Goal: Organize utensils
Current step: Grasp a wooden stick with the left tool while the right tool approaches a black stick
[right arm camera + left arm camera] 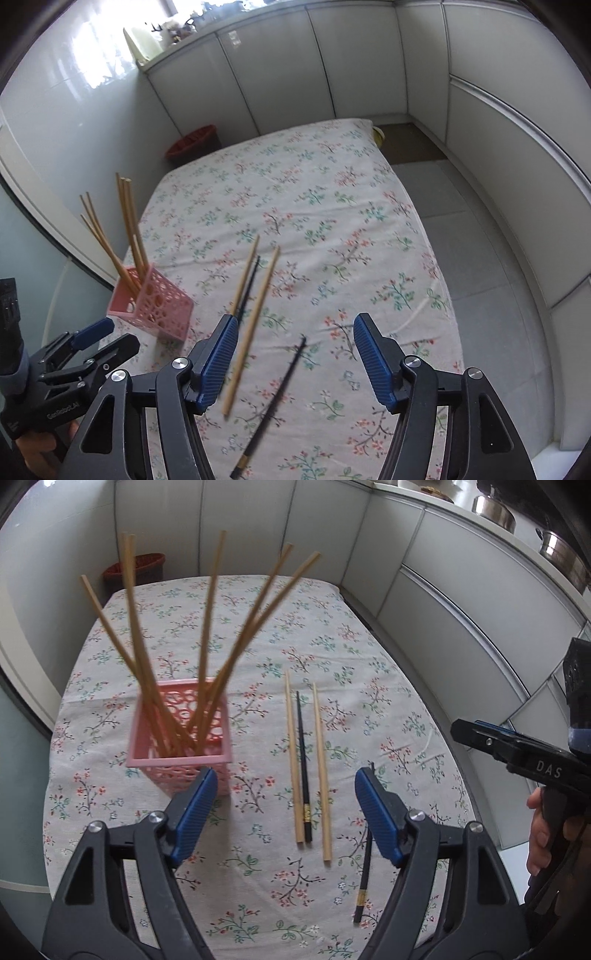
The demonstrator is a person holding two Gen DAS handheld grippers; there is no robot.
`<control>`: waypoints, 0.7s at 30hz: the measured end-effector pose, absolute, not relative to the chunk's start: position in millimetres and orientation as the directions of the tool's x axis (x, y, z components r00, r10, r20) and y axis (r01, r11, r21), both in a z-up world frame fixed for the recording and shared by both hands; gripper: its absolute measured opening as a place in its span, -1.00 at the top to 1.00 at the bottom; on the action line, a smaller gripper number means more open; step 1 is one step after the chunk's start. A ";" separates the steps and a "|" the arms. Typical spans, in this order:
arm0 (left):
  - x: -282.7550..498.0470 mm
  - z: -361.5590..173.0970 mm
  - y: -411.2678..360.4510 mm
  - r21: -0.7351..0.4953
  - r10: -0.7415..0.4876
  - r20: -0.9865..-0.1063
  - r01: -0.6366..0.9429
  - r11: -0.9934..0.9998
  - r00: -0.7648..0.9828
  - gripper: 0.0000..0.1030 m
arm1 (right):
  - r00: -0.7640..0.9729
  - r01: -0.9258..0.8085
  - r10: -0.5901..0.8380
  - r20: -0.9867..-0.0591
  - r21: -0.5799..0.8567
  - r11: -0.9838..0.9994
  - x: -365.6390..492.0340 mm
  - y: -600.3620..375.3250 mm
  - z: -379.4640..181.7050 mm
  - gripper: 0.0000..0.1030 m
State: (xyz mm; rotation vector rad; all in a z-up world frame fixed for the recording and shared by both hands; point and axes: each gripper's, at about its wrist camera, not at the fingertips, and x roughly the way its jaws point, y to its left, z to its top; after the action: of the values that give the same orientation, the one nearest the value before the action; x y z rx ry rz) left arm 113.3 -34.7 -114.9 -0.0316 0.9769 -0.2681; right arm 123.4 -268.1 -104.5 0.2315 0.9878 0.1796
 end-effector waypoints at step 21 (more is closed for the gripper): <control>212.0 -196.5 -134.6 -0.073 -0.196 -0.852 0.262 0.962 0.486 0.63 | 0.399 0.093 0.224 -0.889 0.282 0.955 132.5 -313.9 -155.3 -0.29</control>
State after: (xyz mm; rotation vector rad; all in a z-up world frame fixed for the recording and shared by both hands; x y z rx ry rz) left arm 212.0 -134.6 -196.5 0.0700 1.0265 -0.2788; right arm 132.5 -313.9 -155.3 0.3080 1.1623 0.0845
